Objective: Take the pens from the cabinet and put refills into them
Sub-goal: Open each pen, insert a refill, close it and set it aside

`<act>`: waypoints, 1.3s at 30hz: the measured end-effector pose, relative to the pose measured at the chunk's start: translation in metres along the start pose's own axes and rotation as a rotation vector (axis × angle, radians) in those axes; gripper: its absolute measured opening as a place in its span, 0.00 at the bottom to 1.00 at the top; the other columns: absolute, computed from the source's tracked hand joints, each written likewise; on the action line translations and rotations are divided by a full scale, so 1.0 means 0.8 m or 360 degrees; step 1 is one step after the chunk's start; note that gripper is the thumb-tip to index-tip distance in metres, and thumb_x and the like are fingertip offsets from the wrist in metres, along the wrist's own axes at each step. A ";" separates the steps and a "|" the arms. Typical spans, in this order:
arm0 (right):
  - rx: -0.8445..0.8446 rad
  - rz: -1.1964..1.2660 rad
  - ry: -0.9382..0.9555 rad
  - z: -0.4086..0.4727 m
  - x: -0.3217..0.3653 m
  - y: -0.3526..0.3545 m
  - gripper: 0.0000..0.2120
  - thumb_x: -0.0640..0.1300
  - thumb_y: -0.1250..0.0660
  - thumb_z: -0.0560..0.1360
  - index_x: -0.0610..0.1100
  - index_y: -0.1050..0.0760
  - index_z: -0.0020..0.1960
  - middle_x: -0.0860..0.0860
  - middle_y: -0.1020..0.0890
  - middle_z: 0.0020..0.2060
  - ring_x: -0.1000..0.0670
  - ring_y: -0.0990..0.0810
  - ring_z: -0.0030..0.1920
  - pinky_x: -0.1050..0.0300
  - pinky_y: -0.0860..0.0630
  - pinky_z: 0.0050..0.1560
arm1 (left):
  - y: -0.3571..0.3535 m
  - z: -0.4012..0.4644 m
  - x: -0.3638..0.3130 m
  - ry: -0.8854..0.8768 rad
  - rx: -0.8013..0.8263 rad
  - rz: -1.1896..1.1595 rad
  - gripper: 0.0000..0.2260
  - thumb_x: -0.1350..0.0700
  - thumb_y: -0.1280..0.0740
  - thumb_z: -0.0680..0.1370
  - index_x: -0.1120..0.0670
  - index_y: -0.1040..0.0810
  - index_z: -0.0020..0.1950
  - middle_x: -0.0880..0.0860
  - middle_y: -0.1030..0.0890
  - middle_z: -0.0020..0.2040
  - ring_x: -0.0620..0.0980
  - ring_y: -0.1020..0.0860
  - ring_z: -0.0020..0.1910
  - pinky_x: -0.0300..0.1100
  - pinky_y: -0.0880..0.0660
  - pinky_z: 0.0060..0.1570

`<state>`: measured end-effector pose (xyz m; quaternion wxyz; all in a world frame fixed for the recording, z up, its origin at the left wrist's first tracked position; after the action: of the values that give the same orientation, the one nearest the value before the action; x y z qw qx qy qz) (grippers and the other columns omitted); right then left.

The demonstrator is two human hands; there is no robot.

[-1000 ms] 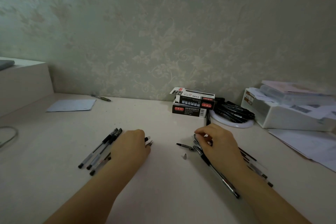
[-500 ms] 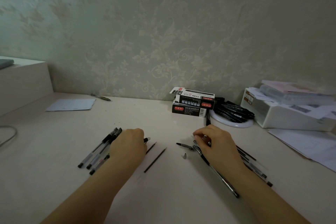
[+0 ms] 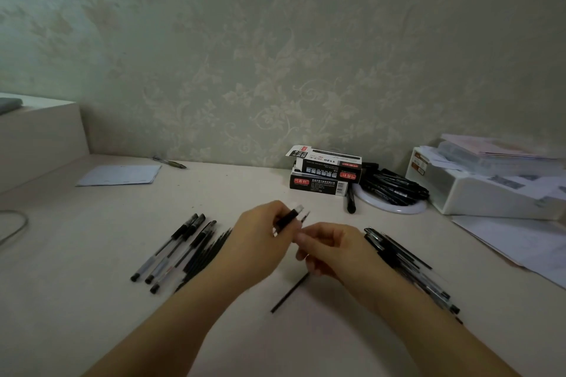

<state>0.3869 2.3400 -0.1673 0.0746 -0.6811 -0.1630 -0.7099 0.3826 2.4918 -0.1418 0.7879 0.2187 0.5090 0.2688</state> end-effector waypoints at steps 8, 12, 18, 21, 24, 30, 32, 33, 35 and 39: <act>0.0047 -0.0050 -0.0041 0.002 -0.014 -0.004 0.03 0.40 0.31 0.77 0.41 0.19 0.48 0.48 0.16 0.36 0.53 0.19 0.34 0.63 0.23 0.37 | -0.013 -0.002 0.007 -0.0015 0.0077 -0.0132 0.08 0.43 0.29 0.71 0.43 0.24 0.42 0.41 0.21 0.36 0.37 0.24 0.36 0.30 0.31 0.33; -0.0333 0.0130 -0.0061 0.009 -0.011 0.020 0.06 0.41 0.36 0.80 0.39 0.24 0.49 0.45 0.16 0.35 0.50 0.19 0.31 0.59 0.23 0.33 | -0.010 -0.011 0.006 0.0055 0.0262 0.0063 0.27 0.30 0.26 0.57 0.42 0.33 0.44 0.43 0.23 0.37 0.36 0.26 0.34 0.30 0.33 0.29; -0.0683 0.0229 0.0006 0.012 -0.015 0.044 0.06 0.41 0.37 0.81 0.39 0.25 0.49 0.44 0.15 0.36 0.53 0.19 0.31 0.60 0.23 0.33 | -0.018 -0.020 0.018 0.0138 0.0621 0.0508 0.29 0.35 0.24 0.59 0.44 0.35 0.49 0.43 0.27 0.42 0.40 0.28 0.41 0.38 0.28 0.37; -0.0690 0.0275 0.0037 0.012 -0.012 0.043 0.06 0.40 0.37 0.81 0.38 0.25 0.48 0.44 0.15 0.36 0.52 0.20 0.31 0.59 0.23 0.33 | -0.006 -0.013 0.024 0.0118 0.0516 0.0610 0.27 0.38 0.24 0.63 0.46 0.33 0.51 0.43 0.28 0.42 0.42 0.27 0.42 0.39 0.29 0.38; -0.0665 0.0305 0.0044 0.010 -0.009 0.039 0.06 0.40 0.37 0.81 0.38 0.25 0.50 0.43 0.14 0.38 0.51 0.19 0.33 0.59 0.21 0.34 | 0.006 -0.007 0.032 0.0124 0.0423 0.0710 0.24 0.40 0.26 0.67 0.49 0.32 0.53 0.44 0.28 0.43 0.46 0.26 0.43 0.42 0.28 0.40; -0.0656 0.0407 0.0036 0.009 -0.007 0.036 0.06 0.41 0.39 0.82 0.38 0.25 0.51 0.43 0.14 0.39 0.48 0.16 0.36 0.59 0.20 0.36 | 0.015 -0.001 0.037 0.0041 0.0285 0.0821 0.13 0.48 0.29 0.74 0.49 0.30 0.52 0.47 0.26 0.49 0.47 0.25 0.46 0.43 0.25 0.44; -0.0644 0.0470 0.0042 0.009 -0.008 0.037 0.06 0.41 0.38 0.82 0.39 0.25 0.51 0.43 0.14 0.40 0.49 0.16 0.37 0.59 0.20 0.37 | 0.010 -0.001 0.032 -0.0025 0.0215 0.0662 0.09 0.47 0.32 0.76 0.48 0.28 0.50 0.46 0.25 0.47 0.46 0.26 0.44 0.40 0.28 0.42; -0.0638 0.0505 0.0046 0.009 -0.008 0.037 0.06 0.42 0.38 0.81 0.39 0.25 0.51 0.43 0.14 0.40 0.49 0.16 0.37 0.59 0.20 0.38 | 0.006 -0.001 0.028 -0.0054 0.0207 0.0555 0.07 0.46 0.33 0.77 0.47 0.27 0.49 0.46 0.24 0.46 0.45 0.26 0.43 0.40 0.29 0.42; -0.0635 0.0569 0.0046 0.010 -0.009 0.038 0.06 0.42 0.38 0.81 0.39 0.24 0.50 0.43 0.14 0.41 0.49 0.16 0.37 0.59 0.20 0.38 | -0.004 -0.002 0.021 -0.0109 0.0241 0.0383 0.05 0.45 0.36 0.78 0.45 0.26 0.50 0.47 0.22 0.45 0.45 0.25 0.41 0.40 0.27 0.43; -0.0621 0.0593 0.0040 0.011 -0.010 0.039 0.07 0.42 0.38 0.81 0.39 0.24 0.51 0.43 0.14 0.41 0.50 0.16 0.37 0.59 0.20 0.38 | -0.011 -0.003 0.019 -0.0150 0.0255 0.0244 0.05 0.47 0.38 0.80 0.44 0.24 0.51 0.47 0.21 0.41 0.43 0.25 0.38 0.32 0.30 0.37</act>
<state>0.4057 2.3130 -0.1714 0.0733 -0.6919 0.1061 -0.7103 0.3871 2.4953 -0.1588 0.7681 0.3317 0.4729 0.2762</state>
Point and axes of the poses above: each hand's wrist, its own z-axis towards the middle knuckle, its own y-axis out of the back of the hand, x = y × z, the point moved 4 cm from there along z, towards the middle knuckle
